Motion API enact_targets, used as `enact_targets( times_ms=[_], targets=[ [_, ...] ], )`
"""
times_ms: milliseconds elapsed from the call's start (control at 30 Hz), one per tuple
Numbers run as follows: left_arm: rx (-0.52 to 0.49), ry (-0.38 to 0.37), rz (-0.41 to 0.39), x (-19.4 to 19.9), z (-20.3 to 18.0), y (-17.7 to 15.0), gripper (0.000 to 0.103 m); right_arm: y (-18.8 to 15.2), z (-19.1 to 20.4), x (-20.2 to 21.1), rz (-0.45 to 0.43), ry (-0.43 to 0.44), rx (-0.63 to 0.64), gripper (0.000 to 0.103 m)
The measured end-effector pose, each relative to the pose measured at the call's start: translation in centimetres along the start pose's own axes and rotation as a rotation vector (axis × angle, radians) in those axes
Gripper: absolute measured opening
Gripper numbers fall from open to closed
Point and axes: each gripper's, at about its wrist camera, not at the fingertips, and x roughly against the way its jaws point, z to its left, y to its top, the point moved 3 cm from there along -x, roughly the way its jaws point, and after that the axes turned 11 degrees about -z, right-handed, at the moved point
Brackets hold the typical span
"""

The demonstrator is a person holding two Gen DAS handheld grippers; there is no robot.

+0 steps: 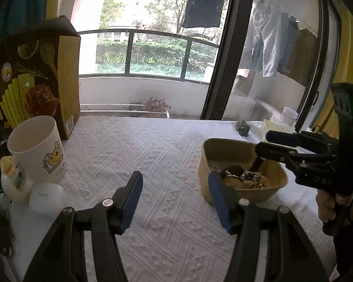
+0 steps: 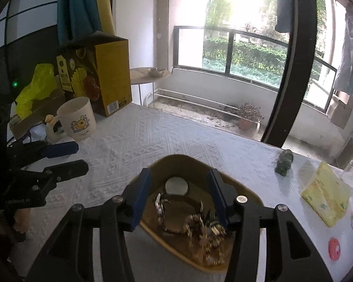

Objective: Organize jewelry
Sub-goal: 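Move the right tool to the small silver bead and grasp it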

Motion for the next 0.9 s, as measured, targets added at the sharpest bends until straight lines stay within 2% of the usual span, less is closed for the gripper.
enact_targets(
  times_ms=[567,900],
  targets=[
    [-0.034,-0.001,0.021,4.6,-3.1,-2.8,0.058,-4.5,1.1,7.0,-0.008,-0.019,-0.043,0.048],
    [-0.047,-0.020,0.065,5.5,-5.1,-5.8,0.058,-9.8,1.9,9.4,0.069,-0.012,-0.071,0.048]
  ],
)
